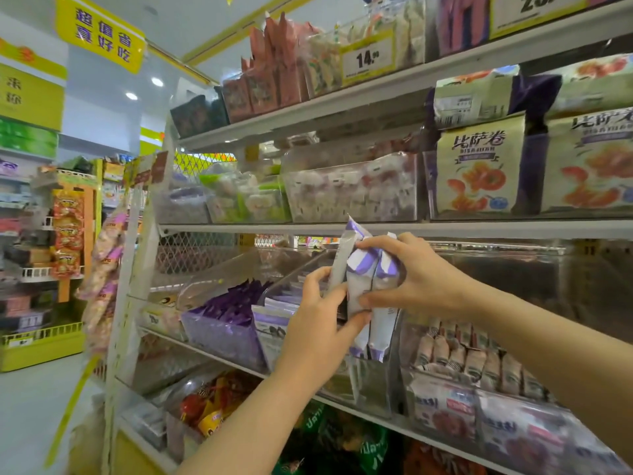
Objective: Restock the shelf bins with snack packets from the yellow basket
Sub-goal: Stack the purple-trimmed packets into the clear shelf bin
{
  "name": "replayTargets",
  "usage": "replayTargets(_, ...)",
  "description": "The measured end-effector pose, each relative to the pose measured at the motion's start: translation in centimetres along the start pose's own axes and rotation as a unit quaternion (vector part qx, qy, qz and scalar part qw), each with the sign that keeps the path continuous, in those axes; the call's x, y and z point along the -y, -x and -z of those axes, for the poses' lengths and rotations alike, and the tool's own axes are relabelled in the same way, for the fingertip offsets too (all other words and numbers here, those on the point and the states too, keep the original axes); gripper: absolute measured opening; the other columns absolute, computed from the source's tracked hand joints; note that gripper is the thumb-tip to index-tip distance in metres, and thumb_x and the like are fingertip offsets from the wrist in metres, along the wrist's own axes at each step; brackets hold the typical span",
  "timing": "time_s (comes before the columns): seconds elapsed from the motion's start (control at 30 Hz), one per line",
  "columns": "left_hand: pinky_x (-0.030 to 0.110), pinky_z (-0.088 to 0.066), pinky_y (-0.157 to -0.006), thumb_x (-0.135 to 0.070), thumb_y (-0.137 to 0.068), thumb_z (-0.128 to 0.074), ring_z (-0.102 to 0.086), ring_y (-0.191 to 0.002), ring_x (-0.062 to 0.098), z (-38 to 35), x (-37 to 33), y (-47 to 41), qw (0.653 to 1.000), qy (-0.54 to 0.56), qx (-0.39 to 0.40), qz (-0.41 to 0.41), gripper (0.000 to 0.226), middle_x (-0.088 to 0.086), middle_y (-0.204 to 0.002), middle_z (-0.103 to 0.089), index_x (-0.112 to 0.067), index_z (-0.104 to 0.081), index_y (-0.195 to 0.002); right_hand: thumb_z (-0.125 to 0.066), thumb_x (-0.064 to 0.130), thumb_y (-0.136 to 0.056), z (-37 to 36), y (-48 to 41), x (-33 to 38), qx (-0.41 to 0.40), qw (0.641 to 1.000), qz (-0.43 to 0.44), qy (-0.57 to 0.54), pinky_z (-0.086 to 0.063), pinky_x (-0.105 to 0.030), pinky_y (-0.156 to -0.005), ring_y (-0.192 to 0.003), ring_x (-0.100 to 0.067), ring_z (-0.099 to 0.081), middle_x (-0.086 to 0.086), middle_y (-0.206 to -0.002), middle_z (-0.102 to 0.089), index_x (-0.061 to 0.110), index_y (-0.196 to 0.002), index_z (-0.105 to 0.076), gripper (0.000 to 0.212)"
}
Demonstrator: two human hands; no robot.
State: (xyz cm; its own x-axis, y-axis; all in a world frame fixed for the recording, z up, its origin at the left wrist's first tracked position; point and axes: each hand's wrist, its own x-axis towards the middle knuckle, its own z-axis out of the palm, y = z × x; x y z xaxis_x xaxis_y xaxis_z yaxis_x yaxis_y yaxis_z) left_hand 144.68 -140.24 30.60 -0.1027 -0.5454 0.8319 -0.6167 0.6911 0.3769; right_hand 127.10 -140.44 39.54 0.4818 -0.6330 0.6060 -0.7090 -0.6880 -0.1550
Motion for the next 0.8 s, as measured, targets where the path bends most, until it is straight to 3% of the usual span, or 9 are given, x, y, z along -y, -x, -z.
replayTargets(0.1,0.028,-0.044,-0.083,-0.050,-0.086,-0.059,-0.039,-0.103,-0.002,0.1,0.3,-0.2,1.000,-0.011,0.000,0.012,0.034,-0.034,-0.119,-0.018,-0.042,-0.055,-0.119,-0.082,0.049,-0.065,-0.7,-0.6,-0.1,-0.002,0.996,0.009,-0.085,-0.035,-0.009,-0.082,-0.105,0.000,-0.046,0.009,-0.119,-0.044,0.055,-0.118,-0.042,0.067)
replayTargets(0.2,0.031,-0.044,-0.087,-0.052,-0.087,-0.058,-0.042,-0.111,0.005,0.3,0.6,-0.4,1.000,-0.010,0.015,0.023,0.037,-0.032,-0.124,-0.020,-0.042,-0.054,-0.122,-0.082,0.046,-0.064,-1.6,-1.0,0.0,-0.041,0.992,0.018,-0.115,-0.038,-0.013,-0.081,-0.103,0.000,-0.048,0.011,-0.114,-0.049,0.050,-0.109,-0.049,0.057)
replayTargets(0.3,0.032,-0.043,-0.093,-0.050,-0.087,-0.059,-0.041,-0.119,0.008,0.7,1.0,-0.5,0.999,0.004,0.028,0.028,0.044,-0.026,-0.134,-0.022,-0.046,-0.047,-0.130,-0.083,0.037,-0.062,-1.7,-1.6,0.5,-0.093,0.988,0.010,-0.123,-0.042,-0.008,-0.063,-0.080,0.005,-0.054,0.013,-0.096,-0.057,0.038,-0.100,-0.057,0.046)
replayTargets(0.37,0.020,-0.039,-0.092,-0.047,-0.088,-0.059,-0.038,-0.120,0.001,0.9,1.5,-0.3,0.999,0.018,0.019,0.039,0.054,-0.023,-0.136,-0.022,-0.043,-0.040,-0.139,-0.083,0.033,-0.063,-1.2,-2.2,0.6,-0.102,0.987,-0.007,-0.125,-0.040,-0.008,-0.049,-0.062,0.004,-0.054,0.010,-0.081,-0.062,0.030,-0.094,-0.059,0.039)
replayTargets(0.47,-0.003,-0.030,-0.083,-0.037,-0.091,-0.060,-0.026,-0.112,-0.020,1.1,2.3,0.4,0.998,0.041,-0.030,0.047,0.059,-0.022,-0.132,-0.023,-0.040,-0.033,-0.143,-0.082,0.034,-0.064,-0.2,-3.0,0.8,-0.068,0.990,-0.029,-0.117,-0.041,-0.012,-0.044,-0.055,0.002,-0.055,0.007,-0.077,-0.065,0.026,-0.089,-0.058,0.036)
replayTargets(0.6,0.018,-0.038,-0.098,-0.028,-0.094,-0.057,-0.024,-0.119,-0.013,1.1,2.8,1.0,0.994,0.037,-0.095,0.044,0.054,-0.017,-0.138,-0.024,-0.046,-0.031,-0.137,-0.080,0.039,-0.064,0.5,-4.3,1.6,-0.006,0.995,-0.057,-0.075,-0.045,-0.016,-0.045,-0.058,-0.001,-0.058,0.009,-0.077,-0.065,0.028,-0.087,-0.057,0.035)
replayTargets(0.63,0.018,-0.038,-0.097,-0.029,-0.093,-0.058,-0.024,-0.119,-0.012,1.1,2.7,1.0,0.994,0.034,-0.095,0.046,0.055,-0.016,-0.140,-0.024,-0.043,-0.032,-0.140,-0.079,0.041,-0.064,0.4,-4.7,1.9,0.015,0.996,-0.070,-0.050,-0.047,-0.018,-0.047,-0.061,-0.002,-0.060,0.009,-0.078,-0.065,0.028,-0.087,-0.057,0.034)
replayTargets(0.73,-0.001,-0.032,-0.085,-0.030,-0.088,-0.065,-0.027,-0.113,-0.017,0.8,2.7,0.8,0.996,0.030,-0.071,0.037,0.061,-0.017,-0.137,-0.023,-0.039,-0.036,-0.141,-0.076,0.044,-0.064,-0.3,-5.7,2.4,0.070,0.993,-0.079,0.057,-0.046,-0.023,-0.051,-0.071,-0.007,-0.057,0.008,-0.084,-0.060,0.026,-0.087,-0.052,0.037)
replayTargets(0.8,-0.002,-0.031,-0.084,-0.030,-0.085,-0.069,-0.029,-0.115,-0.012,0.2,2.8,0.7,0.998,0.017,-0.049,0.033,0.063,-0.017,-0.137,-0.021,-0.042,-0.038,-0.139,-0.075,0.045,-0.064,-1.4,-6.0,2.4,0.090,0.988,-0.069,0.109,-0.042,-0.025,-0.051,-0.070,-0.007,-0.055,0.007,-0.083,-0.059,0.028,-0.083,-0.052,0.034)
